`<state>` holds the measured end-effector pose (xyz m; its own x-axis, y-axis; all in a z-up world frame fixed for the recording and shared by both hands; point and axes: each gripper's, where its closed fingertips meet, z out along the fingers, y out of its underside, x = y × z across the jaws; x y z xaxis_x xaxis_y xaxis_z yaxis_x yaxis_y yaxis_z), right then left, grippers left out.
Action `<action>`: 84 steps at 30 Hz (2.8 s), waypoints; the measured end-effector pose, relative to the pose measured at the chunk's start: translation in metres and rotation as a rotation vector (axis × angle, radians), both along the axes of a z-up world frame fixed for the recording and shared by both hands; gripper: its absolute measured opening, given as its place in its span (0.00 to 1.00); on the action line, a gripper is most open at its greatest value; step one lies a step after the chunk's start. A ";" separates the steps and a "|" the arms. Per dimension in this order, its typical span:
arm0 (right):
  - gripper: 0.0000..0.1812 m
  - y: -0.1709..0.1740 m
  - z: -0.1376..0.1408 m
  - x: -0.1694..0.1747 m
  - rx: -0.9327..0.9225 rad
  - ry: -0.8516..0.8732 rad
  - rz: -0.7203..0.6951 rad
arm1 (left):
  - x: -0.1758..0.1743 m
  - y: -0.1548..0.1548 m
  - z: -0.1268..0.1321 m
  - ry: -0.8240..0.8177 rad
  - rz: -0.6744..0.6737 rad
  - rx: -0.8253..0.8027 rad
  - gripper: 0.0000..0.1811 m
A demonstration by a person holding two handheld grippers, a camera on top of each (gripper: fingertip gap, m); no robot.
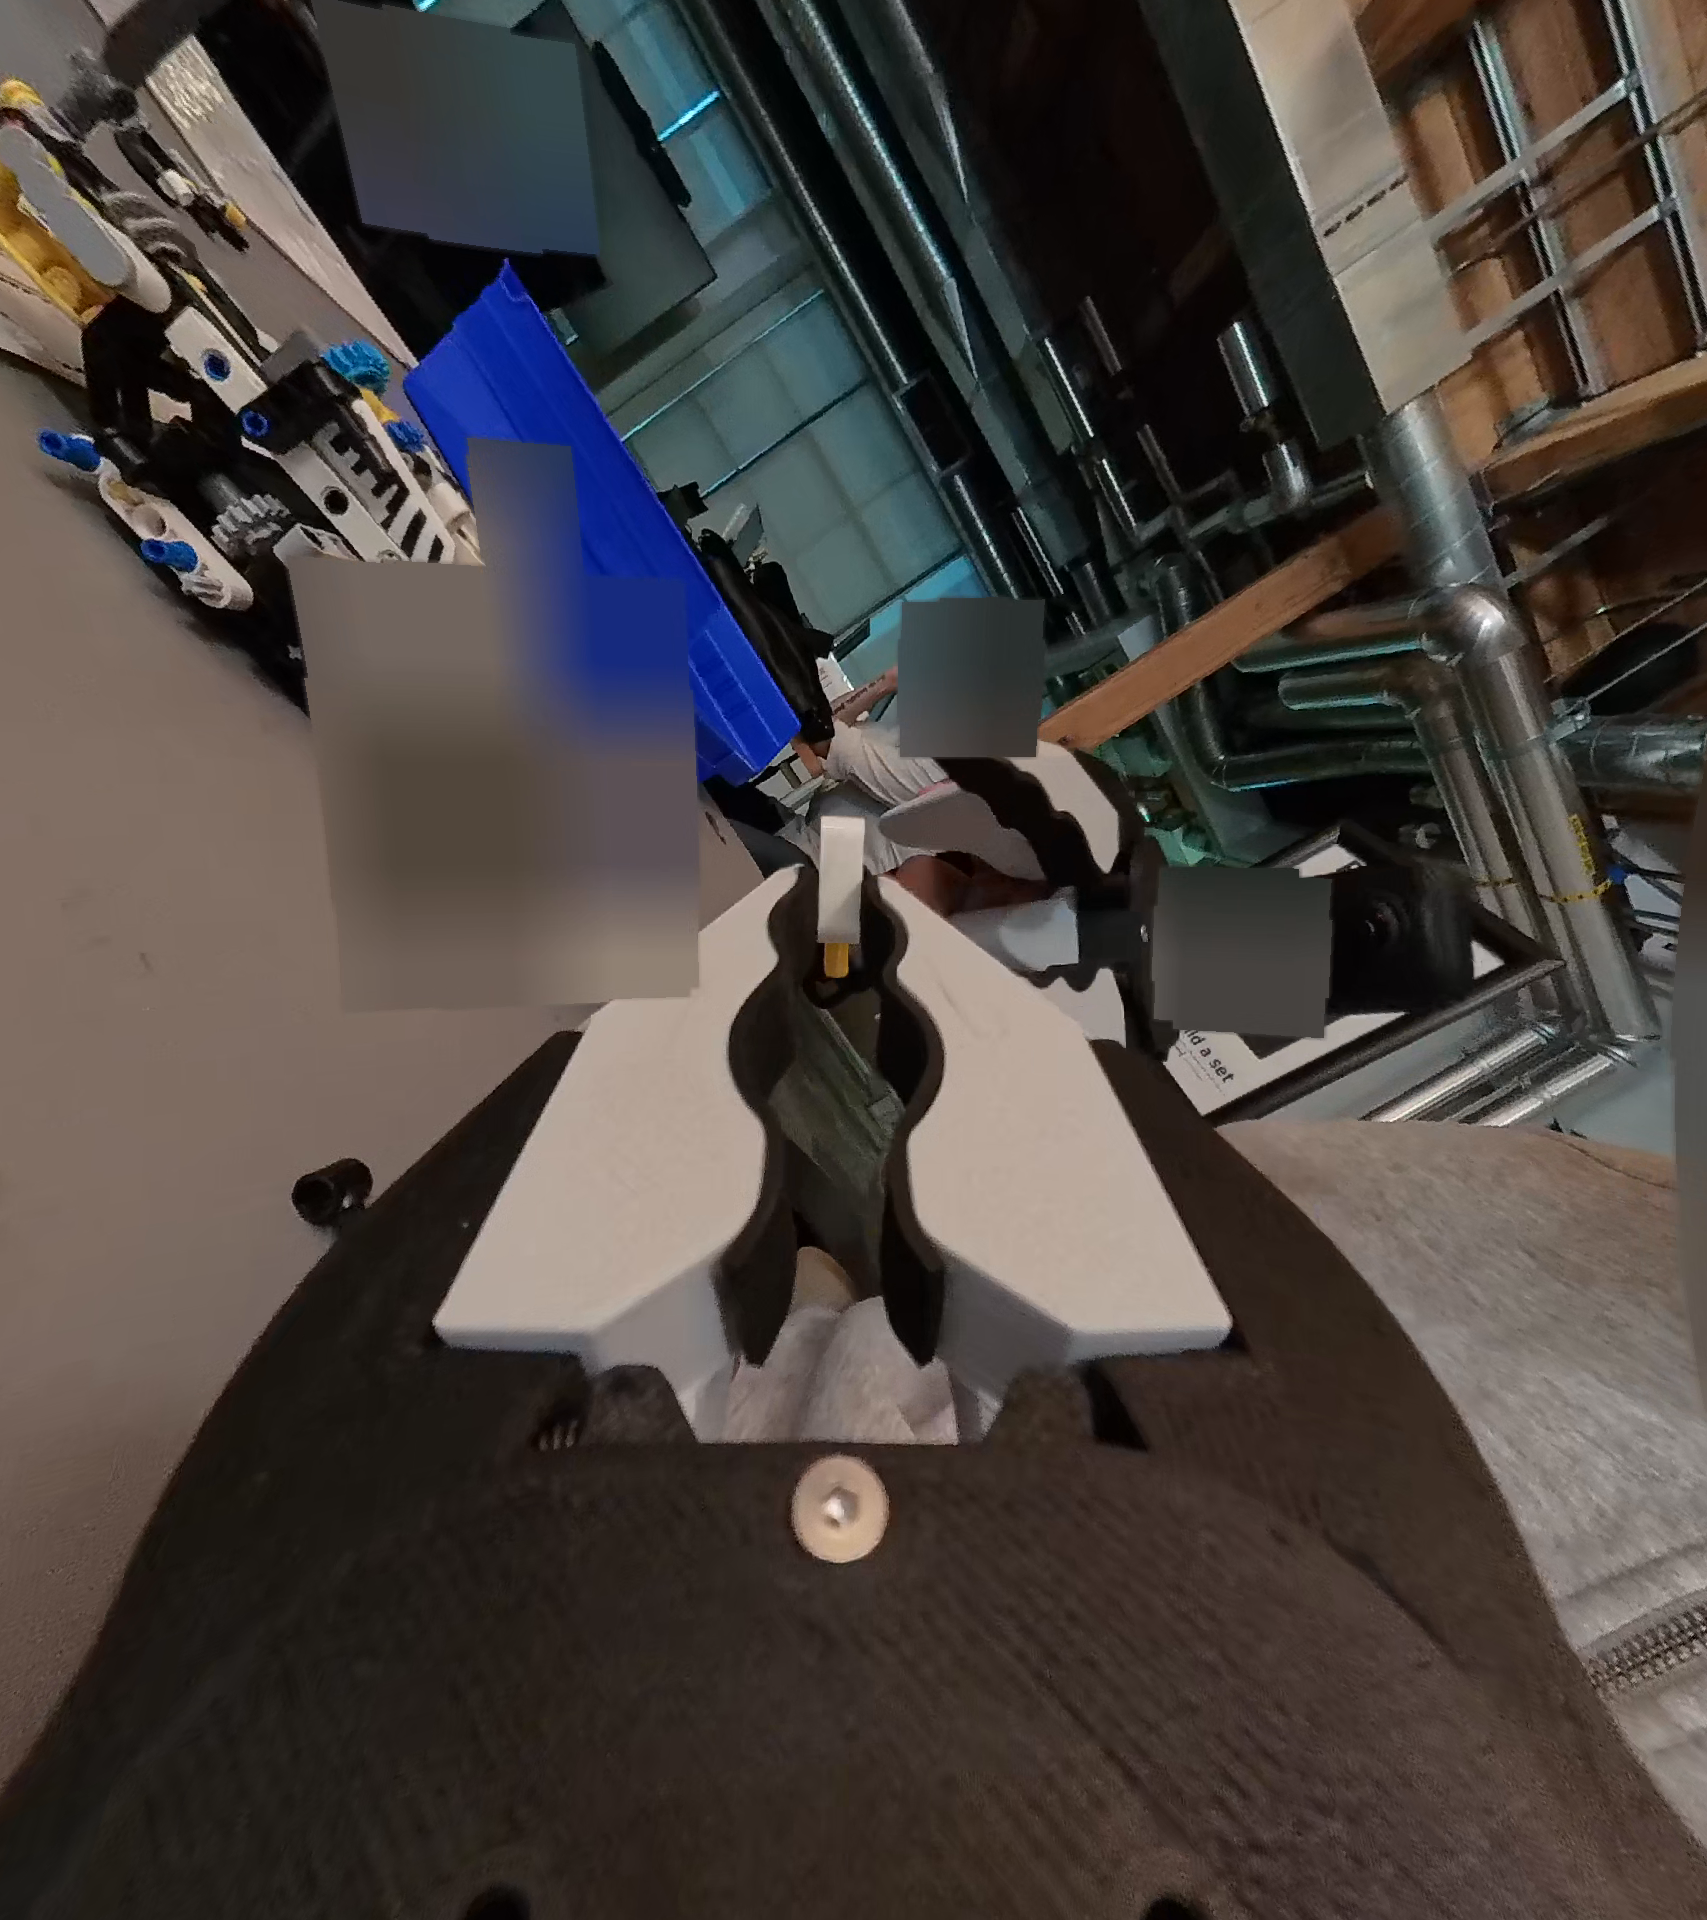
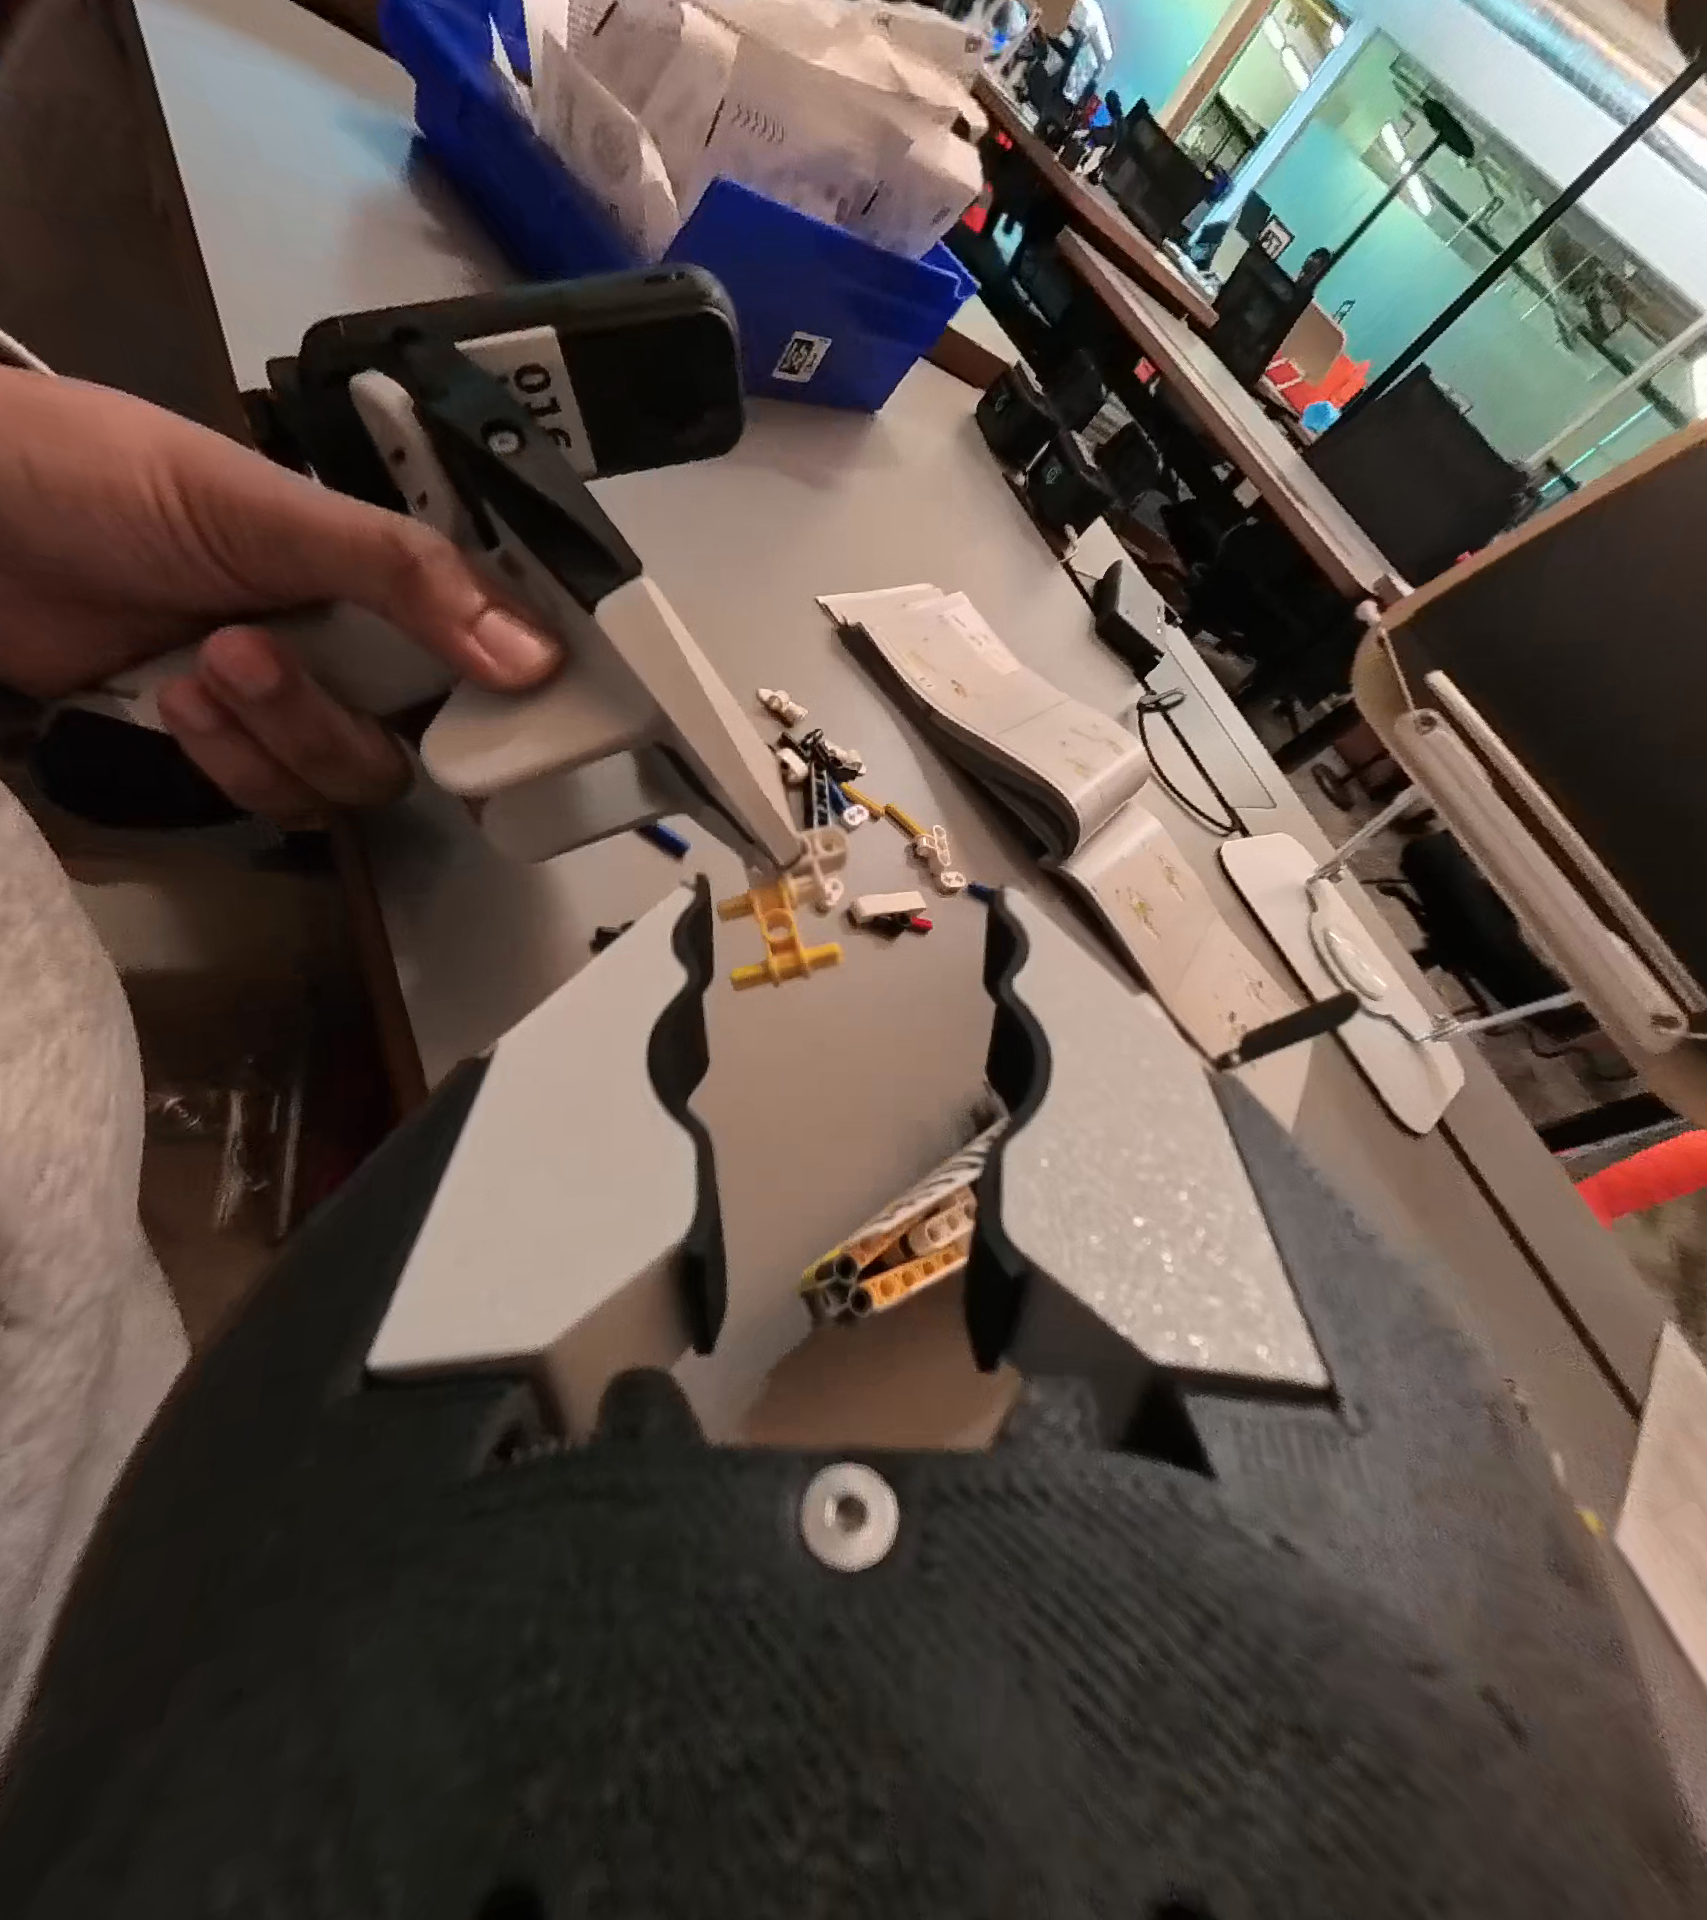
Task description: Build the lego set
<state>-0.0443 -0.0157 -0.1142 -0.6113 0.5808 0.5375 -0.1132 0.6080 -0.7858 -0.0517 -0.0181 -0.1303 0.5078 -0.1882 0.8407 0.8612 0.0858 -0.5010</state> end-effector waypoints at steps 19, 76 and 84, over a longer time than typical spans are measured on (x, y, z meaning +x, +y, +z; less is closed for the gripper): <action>0.16 0.013 -0.015 -0.002 0.021 -0.042 -0.033 | -0.058 -0.035 0.033 0.095 0.144 0.053 0.03; 0.12 -0.031 -0.115 -0.187 0.339 -0.819 0.023 | -0.227 -0.101 0.053 0.166 0.371 0.150 0.03; 0.08 -0.025 -0.076 -0.188 0.192 -0.723 -0.041 | -0.227 -0.100 0.053 0.151 0.362 0.157 0.03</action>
<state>-0.2323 -0.0406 -0.1906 -0.8305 0.5472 0.1043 0.4166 0.7344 -0.5358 -0.2786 -0.1185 -0.0777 0.6799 -0.0946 0.7272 0.6794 0.4545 -0.5761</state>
